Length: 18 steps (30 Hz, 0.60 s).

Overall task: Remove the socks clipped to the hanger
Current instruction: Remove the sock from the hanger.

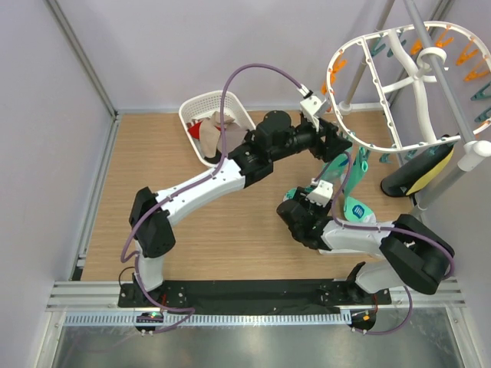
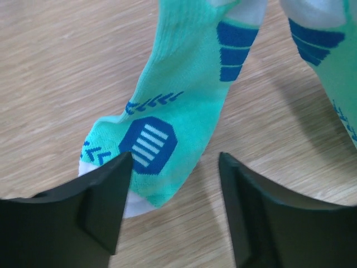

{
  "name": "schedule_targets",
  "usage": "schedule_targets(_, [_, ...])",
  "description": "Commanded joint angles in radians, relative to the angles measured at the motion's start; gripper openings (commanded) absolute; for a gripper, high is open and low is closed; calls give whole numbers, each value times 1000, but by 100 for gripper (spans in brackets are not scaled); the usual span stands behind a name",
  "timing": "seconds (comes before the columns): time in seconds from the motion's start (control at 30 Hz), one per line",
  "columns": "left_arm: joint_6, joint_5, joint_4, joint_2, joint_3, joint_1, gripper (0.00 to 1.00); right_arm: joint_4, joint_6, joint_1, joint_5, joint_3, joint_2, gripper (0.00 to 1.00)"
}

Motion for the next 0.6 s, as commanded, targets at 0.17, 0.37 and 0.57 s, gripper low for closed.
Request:
schedule_targets(0.17, [23, -26, -4, -14, -29, -10, 64, -165, 216, 4, 89, 81, 48, 79])
schedule_targets(0.37, [36, -32, -11, -10, -38, -10, 64, -12, 196, -34, 40, 47, 113, 79])
schedule_targets(0.57, [43, -52, 6, -28, -76, -8, 64, 94, 119, -54, -6, 22, 122, 46])
